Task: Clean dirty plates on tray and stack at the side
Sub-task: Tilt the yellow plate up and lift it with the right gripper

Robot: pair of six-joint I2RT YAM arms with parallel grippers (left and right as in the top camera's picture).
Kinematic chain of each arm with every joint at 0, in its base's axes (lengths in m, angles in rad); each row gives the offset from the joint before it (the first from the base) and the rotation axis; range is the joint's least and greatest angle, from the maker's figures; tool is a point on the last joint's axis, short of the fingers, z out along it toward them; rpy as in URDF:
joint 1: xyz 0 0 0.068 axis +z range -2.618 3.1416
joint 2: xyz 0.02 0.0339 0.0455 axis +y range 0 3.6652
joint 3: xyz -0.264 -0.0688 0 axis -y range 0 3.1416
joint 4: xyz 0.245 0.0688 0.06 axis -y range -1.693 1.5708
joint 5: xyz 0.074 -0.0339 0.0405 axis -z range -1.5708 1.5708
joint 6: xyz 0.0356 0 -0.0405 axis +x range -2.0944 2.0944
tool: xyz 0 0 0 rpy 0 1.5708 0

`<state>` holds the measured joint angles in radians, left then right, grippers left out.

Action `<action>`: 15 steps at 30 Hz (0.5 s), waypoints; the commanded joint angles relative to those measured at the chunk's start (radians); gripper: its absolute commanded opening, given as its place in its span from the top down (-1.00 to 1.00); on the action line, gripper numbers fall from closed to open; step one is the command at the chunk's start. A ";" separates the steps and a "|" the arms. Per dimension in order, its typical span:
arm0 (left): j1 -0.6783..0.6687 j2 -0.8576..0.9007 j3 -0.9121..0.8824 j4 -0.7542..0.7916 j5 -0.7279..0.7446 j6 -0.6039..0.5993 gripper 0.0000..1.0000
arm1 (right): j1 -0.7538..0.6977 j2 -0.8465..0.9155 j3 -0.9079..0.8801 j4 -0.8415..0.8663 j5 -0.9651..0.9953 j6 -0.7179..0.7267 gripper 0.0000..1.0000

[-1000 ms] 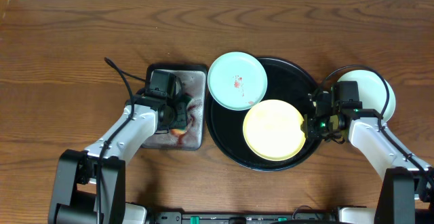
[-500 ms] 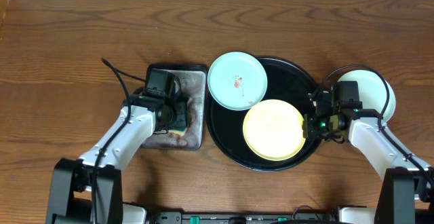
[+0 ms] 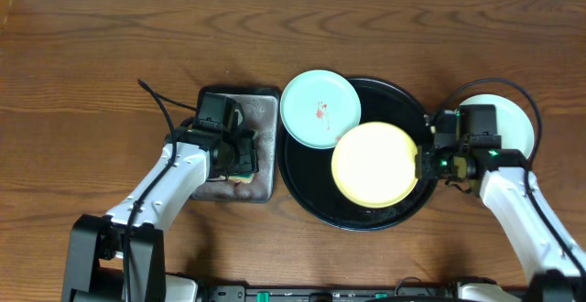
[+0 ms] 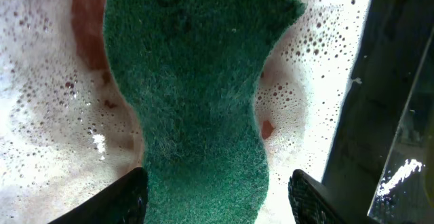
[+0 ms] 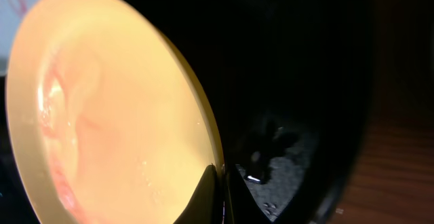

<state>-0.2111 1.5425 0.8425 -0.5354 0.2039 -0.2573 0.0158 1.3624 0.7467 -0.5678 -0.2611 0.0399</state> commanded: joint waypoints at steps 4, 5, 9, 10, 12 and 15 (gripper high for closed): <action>0.002 -0.011 0.010 -0.006 0.005 0.010 -0.35 | 0.011 -0.129 0.034 -0.009 0.140 -0.045 0.98; 0.002 -0.011 0.009 -0.006 0.005 0.010 -0.35 | 0.019 -0.142 0.035 -0.008 0.170 -0.046 0.98; 0.002 -0.011 0.009 -0.002 0.005 0.010 -0.34 | 0.074 -0.197 0.040 -0.007 0.288 -0.081 0.98; 0.002 -0.011 0.009 0.001 0.005 0.010 -0.34 | 0.093 -0.210 0.042 -0.007 0.327 -0.082 0.98; 0.002 -0.011 0.009 0.002 0.005 0.010 -0.35 | 0.135 -0.231 0.045 -0.002 0.413 -0.088 0.98; 0.002 -0.011 0.009 0.002 0.005 0.010 -0.35 | 0.211 -0.256 0.047 0.019 0.531 -0.145 0.98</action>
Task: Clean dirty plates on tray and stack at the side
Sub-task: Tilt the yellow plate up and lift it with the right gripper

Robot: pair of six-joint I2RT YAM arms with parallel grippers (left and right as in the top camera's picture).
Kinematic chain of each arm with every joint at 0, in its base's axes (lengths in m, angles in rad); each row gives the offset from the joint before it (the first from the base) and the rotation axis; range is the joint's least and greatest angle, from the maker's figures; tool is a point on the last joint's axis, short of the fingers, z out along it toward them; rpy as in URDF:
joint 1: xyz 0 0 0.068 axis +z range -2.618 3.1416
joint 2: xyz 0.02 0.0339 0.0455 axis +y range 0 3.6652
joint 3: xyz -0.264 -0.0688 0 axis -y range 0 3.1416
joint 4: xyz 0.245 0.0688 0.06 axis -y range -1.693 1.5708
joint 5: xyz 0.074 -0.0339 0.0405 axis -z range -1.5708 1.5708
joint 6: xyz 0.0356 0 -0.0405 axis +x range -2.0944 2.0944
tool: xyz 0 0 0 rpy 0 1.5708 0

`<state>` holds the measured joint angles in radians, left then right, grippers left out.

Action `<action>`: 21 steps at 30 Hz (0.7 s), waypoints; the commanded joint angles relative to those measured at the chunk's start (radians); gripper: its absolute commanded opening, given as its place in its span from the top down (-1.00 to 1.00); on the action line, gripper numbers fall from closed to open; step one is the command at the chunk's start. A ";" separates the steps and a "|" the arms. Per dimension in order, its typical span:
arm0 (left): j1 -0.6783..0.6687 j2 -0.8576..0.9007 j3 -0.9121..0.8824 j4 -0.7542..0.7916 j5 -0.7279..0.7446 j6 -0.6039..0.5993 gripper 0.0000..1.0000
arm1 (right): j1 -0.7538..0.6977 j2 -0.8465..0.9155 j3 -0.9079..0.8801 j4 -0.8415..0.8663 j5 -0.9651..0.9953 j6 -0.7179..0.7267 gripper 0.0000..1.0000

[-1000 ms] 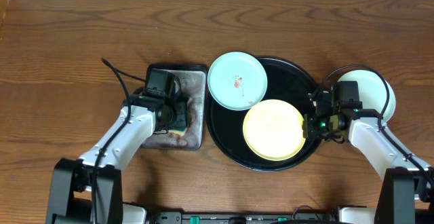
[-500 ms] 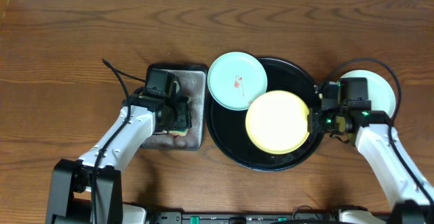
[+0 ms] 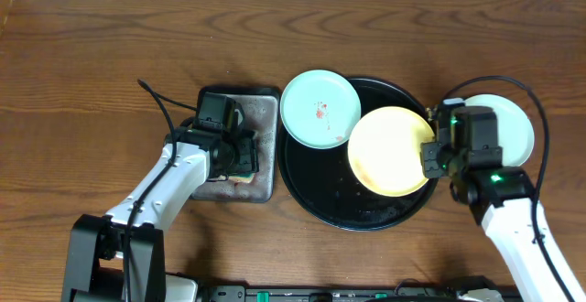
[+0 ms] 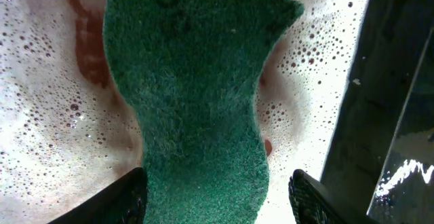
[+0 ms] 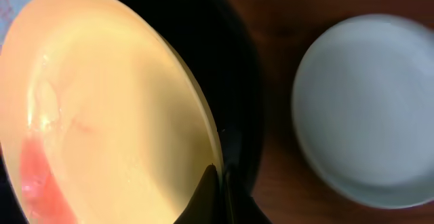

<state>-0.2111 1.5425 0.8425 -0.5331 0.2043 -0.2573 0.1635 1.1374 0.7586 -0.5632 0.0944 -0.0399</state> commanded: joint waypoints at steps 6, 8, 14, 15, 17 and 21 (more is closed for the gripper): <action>0.002 -0.011 0.009 0.000 0.004 0.010 -0.35 | 0.253 -0.042 0.043 0.076 0.505 -0.150 0.98; 0.002 -0.011 0.009 0.000 0.005 0.010 -0.36 | 0.319 -0.042 0.043 0.103 0.584 -0.213 0.98; 0.002 -0.011 0.008 0.000 0.005 0.010 -0.35 | 0.486 -0.042 0.043 0.193 0.757 -0.408 0.98; 0.002 -0.011 0.008 0.000 0.005 0.010 -0.35 | 0.505 -0.042 0.043 0.207 0.771 -0.429 0.98; 0.002 -0.011 0.008 0.000 0.005 0.010 -0.35 | 0.550 -0.042 0.043 0.240 0.823 -0.476 0.98; 0.002 -0.011 0.008 0.000 0.005 0.010 -0.35 | 0.588 -0.042 0.043 0.304 0.891 -0.562 0.98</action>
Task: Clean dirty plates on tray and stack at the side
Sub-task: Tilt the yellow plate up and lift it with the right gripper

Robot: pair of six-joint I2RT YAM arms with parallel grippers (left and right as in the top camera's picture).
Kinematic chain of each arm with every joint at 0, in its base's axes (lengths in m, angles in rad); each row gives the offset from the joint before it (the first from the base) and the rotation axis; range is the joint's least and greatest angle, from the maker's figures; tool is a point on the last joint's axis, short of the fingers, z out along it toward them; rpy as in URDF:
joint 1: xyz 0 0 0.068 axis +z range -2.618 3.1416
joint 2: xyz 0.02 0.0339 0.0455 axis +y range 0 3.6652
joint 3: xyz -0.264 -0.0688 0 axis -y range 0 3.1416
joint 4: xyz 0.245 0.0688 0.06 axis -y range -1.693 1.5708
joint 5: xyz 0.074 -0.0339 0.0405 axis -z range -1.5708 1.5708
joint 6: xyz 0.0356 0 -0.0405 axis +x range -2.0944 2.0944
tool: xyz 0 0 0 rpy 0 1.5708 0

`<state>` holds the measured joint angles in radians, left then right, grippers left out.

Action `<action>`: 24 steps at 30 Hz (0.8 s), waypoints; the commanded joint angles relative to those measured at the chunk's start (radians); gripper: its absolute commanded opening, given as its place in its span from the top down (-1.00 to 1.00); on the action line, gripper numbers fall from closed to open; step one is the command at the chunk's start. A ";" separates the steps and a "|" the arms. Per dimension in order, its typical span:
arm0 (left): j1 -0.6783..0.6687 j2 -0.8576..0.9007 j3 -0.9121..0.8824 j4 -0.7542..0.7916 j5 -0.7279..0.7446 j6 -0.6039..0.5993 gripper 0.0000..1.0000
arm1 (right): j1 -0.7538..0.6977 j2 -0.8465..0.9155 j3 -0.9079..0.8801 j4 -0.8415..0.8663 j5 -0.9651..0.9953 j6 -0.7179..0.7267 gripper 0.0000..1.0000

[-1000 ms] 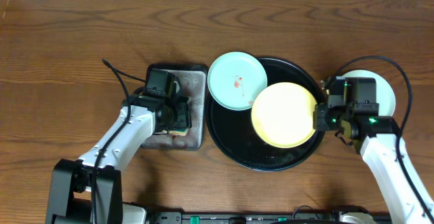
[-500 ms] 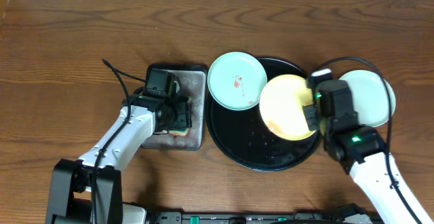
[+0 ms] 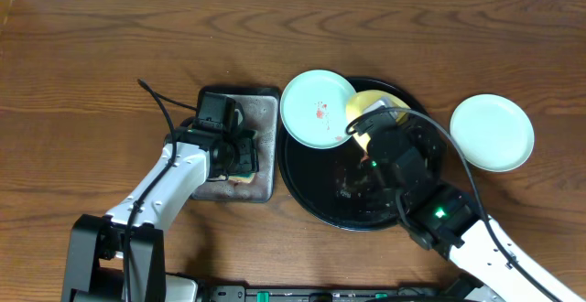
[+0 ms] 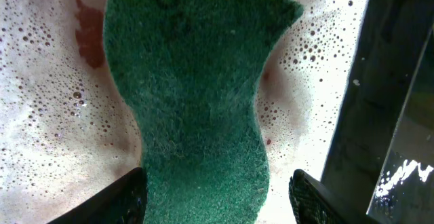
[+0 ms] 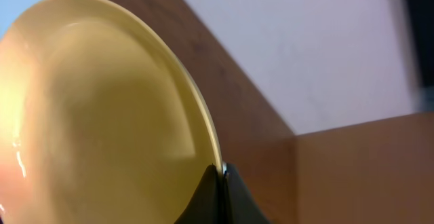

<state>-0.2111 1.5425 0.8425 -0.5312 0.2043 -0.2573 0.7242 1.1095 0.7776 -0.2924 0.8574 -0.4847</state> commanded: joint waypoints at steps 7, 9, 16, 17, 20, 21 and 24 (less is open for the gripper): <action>0.002 -0.011 0.008 -0.002 0.005 0.010 -0.36 | 0.037 -0.014 0.024 0.127 0.156 -0.187 0.98; 0.002 -0.011 0.008 -0.002 0.005 0.010 -0.36 | 0.037 -0.014 0.024 0.139 0.156 -0.187 0.98; 0.002 -0.011 0.008 0.000 0.005 0.010 -0.36 | 0.035 -0.013 0.024 0.147 0.156 -0.175 0.98; 0.002 -0.011 0.008 0.000 0.005 0.010 -0.36 | 0.026 -0.013 0.024 0.150 0.156 -0.137 0.98; 0.002 -0.011 0.008 0.001 0.005 0.010 -0.36 | -0.044 -0.011 0.024 0.130 0.124 0.075 0.98; 0.002 -0.011 0.008 0.001 0.005 0.010 -0.36 | -0.112 -0.011 0.024 0.086 0.019 0.196 0.98; 0.002 -0.011 0.008 0.000 0.005 0.010 -0.36 | -0.252 -0.008 0.024 0.012 -0.158 0.403 0.98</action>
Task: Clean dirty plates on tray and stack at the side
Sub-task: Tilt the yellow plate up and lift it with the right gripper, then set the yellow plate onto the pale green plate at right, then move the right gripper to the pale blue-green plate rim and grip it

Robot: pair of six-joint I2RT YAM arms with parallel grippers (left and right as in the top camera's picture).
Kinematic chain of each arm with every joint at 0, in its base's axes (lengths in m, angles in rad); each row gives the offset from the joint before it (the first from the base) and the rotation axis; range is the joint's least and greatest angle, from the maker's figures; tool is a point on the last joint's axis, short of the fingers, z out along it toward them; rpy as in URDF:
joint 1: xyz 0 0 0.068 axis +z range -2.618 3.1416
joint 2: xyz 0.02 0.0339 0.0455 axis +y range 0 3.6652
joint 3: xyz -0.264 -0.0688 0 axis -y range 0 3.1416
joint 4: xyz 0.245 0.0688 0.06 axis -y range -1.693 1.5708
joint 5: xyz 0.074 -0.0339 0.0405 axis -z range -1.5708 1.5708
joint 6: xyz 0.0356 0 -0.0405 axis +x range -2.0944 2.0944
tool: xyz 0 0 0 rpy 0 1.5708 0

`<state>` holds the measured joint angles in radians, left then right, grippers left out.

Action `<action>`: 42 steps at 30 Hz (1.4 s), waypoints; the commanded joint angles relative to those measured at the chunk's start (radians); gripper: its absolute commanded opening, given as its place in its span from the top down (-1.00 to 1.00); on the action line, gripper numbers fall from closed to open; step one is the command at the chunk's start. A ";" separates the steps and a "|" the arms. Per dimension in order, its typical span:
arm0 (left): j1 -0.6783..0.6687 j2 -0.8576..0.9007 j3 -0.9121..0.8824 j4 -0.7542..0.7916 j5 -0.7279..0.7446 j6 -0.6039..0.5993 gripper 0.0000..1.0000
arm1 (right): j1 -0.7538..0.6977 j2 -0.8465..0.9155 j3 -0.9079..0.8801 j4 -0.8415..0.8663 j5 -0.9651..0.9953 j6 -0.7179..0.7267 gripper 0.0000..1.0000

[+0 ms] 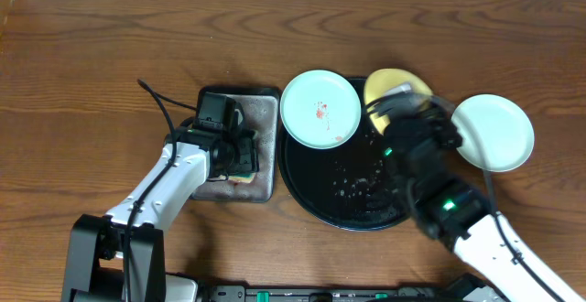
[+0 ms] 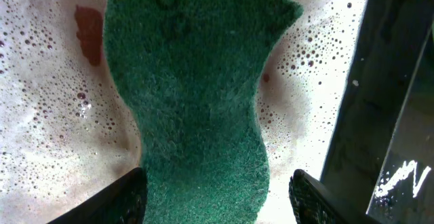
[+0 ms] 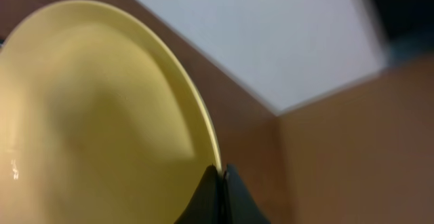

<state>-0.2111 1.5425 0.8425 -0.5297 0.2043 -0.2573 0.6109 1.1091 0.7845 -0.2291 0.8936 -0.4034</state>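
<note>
My right gripper (image 3: 222, 173) is shut on the rim of the yellow plate (image 1: 392, 84). It holds the plate tipped up on edge, high over the back right of the black round tray (image 1: 339, 169). The right wrist view is filled by the yellow plate (image 3: 102, 115), against wall and wood. A pale blue plate with a red smear (image 1: 320, 110) leans on the tray's back left rim. A clean pale blue plate (image 1: 499, 133) lies on the table to the right. My left gripper (image 2: 217, 197) is shut on the green sponge (image 2: 196, 81) over pinkish foam.
The grey soap tray (image 1: 264, 110) sits left of the black tray, with my left arm over it. Its dark wall (image 2: 380, 81) runs down the right of the left wrist view. Drops of water lie in the black tray.
My right arm has swung to the right with the yellow plate, which is now nearer the clean plate. The left gripper and sponge have not moved; only the foam has drifted.
The yellow plate first lay in the black tray with my right gripper shut on its right rim. Then it was over the tray's right side. After that it was held up on edge above the tray's back, and now further right. The left gripper stayed in the soap tray.
</note>
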 commanded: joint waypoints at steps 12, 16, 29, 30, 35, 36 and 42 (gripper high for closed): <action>0.002 -0.011 0.008 -0.001 0.005 0.010 -0.36 | -0.816 0.165 0.017 -0.150 -0.897 0.842 0.98; 0.002 -0.011 0.008 -0.001 0.005 0.010 -0.36 | -0.972 0.256 0.017 -0.149 -0.998 0.948 0.98; 0.002 -0.011 0.008 -0.001 0.005 0.010 -0.36 | -1.144 0.398 0.017 -0.045 -1.059 1.035 0.43; 0.002 -0.011 0.008 -0.001 0.005 0.010 -0.36 | -1.144 0.398 0.017 -0.037 -1.080 1.035 0.16; 0.002 -0.011 0.008 -0.001 0.005 0.010 -0.36 | -1.128 0.398 0.017 0.043 -1.369 0.934 -0.04; 0.002 -0.011 0.008 -0.001 0.005 0.010 -0.36 | -1.117 0.398 0.017 0.065 -1.426 0.902 -0.03; 0.002 -0.011 0.008 -0.001 0.005 0.010 -0.36 | -0.973 0.394 0.022 0.085 -1.530 0.732 -0.08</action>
<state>-0.2111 1.5425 0.8425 -0.5274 0.2043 -0.2573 -0.4427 1.5055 0.7872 -0.1413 -0.5179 0.4610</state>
